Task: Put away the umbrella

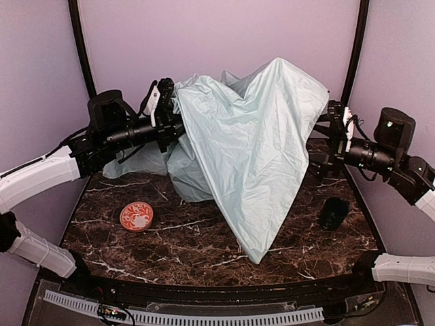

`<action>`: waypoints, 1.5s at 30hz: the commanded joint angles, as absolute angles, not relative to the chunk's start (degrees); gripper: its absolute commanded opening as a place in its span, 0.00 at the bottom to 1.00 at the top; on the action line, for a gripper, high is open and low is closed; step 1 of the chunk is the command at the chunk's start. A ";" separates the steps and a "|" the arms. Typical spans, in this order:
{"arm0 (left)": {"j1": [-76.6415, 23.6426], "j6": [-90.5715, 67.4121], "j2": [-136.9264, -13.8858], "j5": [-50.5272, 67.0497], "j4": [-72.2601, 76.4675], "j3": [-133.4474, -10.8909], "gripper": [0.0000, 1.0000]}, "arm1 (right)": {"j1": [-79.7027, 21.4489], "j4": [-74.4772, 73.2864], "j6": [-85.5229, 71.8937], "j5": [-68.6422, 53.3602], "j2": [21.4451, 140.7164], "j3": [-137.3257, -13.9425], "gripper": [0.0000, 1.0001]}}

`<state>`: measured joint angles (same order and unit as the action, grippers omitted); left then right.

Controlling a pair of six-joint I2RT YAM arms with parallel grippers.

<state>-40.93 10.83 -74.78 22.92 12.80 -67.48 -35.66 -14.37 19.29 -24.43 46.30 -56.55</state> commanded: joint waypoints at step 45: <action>-40.13 -11.11 -96.65 4.62 10.45 -64.41 0.79 | -43.17 -18.53 1.23 -3.57 96.12 -75.06 0.55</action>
<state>-40.80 -11.33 -98.89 17.54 17.82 -64.51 -44.42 -12.60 7.18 -8.08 91.85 -70.19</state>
